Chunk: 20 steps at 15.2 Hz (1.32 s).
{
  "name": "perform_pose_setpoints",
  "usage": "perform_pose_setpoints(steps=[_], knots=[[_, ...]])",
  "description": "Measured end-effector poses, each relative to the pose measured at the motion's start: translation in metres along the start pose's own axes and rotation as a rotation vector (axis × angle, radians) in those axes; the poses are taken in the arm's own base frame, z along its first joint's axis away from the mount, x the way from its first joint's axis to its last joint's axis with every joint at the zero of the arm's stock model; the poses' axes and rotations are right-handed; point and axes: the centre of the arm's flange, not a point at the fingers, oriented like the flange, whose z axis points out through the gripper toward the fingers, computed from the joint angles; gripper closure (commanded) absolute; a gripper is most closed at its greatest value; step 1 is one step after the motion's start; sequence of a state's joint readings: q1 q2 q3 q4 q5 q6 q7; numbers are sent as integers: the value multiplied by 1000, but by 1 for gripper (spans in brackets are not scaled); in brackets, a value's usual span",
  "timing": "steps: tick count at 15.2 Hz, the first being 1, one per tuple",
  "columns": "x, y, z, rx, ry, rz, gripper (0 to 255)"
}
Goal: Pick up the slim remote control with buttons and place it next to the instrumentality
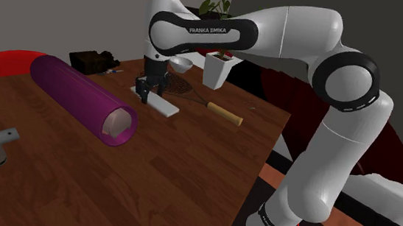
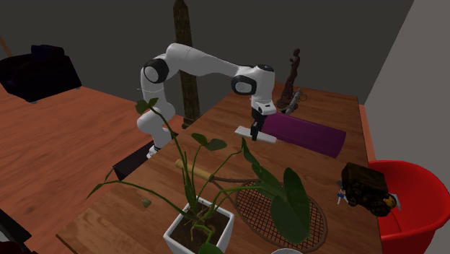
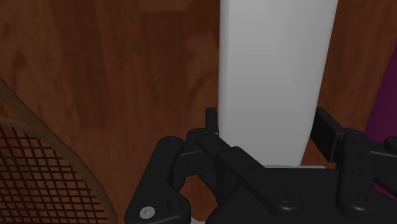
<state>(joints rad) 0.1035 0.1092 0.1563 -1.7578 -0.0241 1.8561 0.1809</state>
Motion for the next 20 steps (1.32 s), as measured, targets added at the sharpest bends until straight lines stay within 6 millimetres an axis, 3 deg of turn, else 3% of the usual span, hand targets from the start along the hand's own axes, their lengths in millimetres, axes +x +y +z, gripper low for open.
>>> perform_pose_setpoints(steps=[5,12,17,20], knots=[[-30,-55,1,0,2,1,255],[-63,-124,-25,33,115,13,255],[-87,-200,-43,132,230,7,255],[-109,-240,-40,166,241,5,255]])
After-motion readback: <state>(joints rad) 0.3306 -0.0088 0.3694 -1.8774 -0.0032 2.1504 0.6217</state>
